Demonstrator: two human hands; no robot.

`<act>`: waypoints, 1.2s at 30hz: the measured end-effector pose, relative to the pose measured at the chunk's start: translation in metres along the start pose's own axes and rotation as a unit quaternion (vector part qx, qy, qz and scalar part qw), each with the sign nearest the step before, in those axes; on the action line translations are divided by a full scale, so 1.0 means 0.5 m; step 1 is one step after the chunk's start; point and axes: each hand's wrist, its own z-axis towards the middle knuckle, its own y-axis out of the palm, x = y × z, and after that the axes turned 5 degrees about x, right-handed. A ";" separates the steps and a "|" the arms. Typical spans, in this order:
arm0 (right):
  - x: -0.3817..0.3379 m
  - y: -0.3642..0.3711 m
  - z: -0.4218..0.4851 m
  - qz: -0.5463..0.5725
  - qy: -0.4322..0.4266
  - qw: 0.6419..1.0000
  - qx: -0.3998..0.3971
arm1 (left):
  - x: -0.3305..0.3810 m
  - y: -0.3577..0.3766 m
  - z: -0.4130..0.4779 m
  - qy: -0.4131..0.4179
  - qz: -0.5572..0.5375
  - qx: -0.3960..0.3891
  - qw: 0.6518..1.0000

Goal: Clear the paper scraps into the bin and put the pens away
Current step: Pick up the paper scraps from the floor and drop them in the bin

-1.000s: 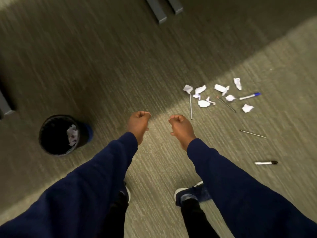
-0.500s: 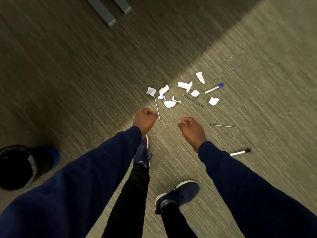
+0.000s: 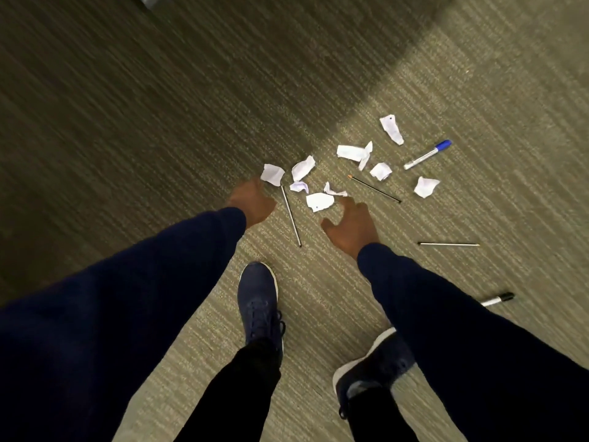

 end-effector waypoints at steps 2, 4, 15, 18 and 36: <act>-0.001 0.037 0.066 -0.036 -0.032 0.999 0.006 | -0.008 0.028 0.069 0.011 0.000 0.010 1.000; 0.004 0.075 0.128 -0.093 -0.063 0.994 0.018 | -0.014 0.062 0.131 0.020 0.008 0.023 1.000; 0.044 0.201 0.258 -0.248 -0.109 0.959 0.080 | -0.058 0.167 0.285 0.084 0.087 0.090 0.989; 0.073 0.196 0.254 -0.244 -0.149 0.954 0.092 | -0.063 0.166 0.284 0.104 0.096 0.102 0.985; 0.187 0.152 0.244 -0.070 -0.178 0.972 0.134 | 0.031 0.225 0.256 0.288 0.293 0.013 0.912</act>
